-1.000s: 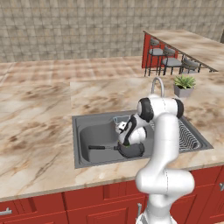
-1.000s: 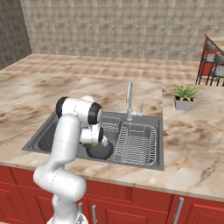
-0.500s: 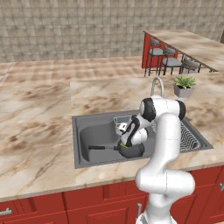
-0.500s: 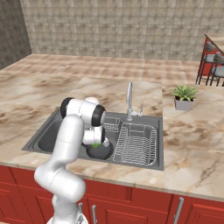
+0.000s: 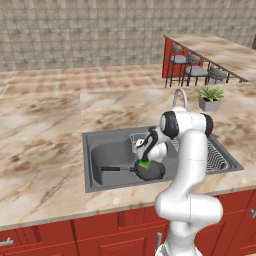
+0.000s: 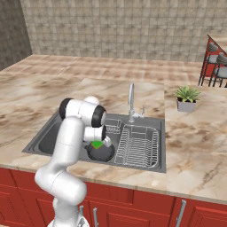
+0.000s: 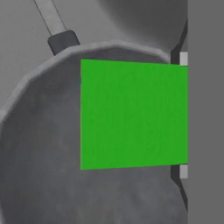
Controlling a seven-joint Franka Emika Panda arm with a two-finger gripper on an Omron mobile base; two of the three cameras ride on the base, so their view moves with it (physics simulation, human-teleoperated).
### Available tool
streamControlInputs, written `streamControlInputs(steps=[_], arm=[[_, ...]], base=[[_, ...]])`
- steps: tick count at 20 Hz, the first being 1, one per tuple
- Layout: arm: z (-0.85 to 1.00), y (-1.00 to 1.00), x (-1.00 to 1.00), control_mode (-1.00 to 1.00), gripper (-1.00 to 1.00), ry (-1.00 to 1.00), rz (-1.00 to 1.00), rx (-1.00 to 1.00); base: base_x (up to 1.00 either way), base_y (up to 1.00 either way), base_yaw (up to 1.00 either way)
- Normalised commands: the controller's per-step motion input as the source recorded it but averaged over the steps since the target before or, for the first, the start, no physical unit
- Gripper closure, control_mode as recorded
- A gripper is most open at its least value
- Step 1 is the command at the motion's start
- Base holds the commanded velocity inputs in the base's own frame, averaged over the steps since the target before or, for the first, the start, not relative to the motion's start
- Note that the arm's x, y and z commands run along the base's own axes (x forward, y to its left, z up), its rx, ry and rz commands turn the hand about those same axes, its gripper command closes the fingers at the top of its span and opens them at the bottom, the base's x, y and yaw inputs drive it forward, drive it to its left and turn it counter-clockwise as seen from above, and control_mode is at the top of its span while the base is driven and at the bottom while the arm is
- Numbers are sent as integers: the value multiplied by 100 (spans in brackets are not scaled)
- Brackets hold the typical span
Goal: Pick the pan and sponge and place them into the sink. Then turn on the water.
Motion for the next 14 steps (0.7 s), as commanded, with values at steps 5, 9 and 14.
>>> streamControlInputs(steps=[5,9,14], arm=[[-22,0,-4,-100,100,11,0,-5],[-30,-1,-10,-100,100,9,1,-5],[-44,0,-27,-100,100,2,2,-4]], base=[[0,0,0],[0,0,0],[0,0,0]])
